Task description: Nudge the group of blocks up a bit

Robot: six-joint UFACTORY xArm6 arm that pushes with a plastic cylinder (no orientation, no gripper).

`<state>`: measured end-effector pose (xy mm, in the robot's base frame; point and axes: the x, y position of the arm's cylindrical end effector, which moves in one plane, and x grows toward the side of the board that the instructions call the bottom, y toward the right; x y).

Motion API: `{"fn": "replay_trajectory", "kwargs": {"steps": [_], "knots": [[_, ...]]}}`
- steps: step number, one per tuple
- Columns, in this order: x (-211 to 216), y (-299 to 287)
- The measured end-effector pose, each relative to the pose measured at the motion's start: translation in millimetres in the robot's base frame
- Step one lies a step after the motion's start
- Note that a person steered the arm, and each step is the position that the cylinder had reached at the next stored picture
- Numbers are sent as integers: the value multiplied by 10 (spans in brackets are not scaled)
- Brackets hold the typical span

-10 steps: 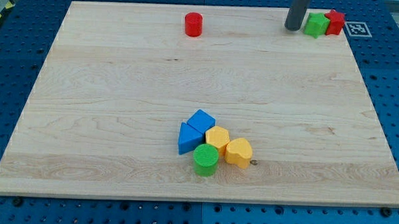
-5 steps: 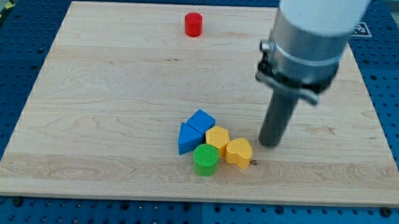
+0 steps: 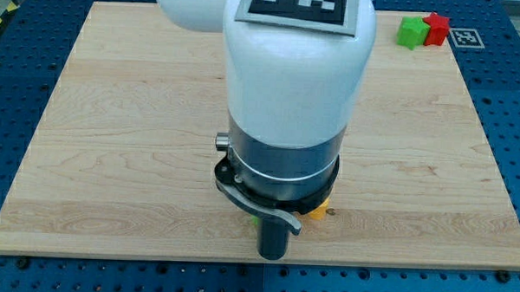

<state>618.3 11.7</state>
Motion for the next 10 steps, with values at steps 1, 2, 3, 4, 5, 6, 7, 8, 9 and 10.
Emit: {"fn": "replay_trajectory", "kwargs": {"steps": [1,2,3,4,5,6,7,8,9,10], "knots": [[0,0],[0,38],[0,135],[-26,123],[-76,-134],[-76,-182],[-76,-83],[-97,-25],[-155,68],[-295,80]]}}
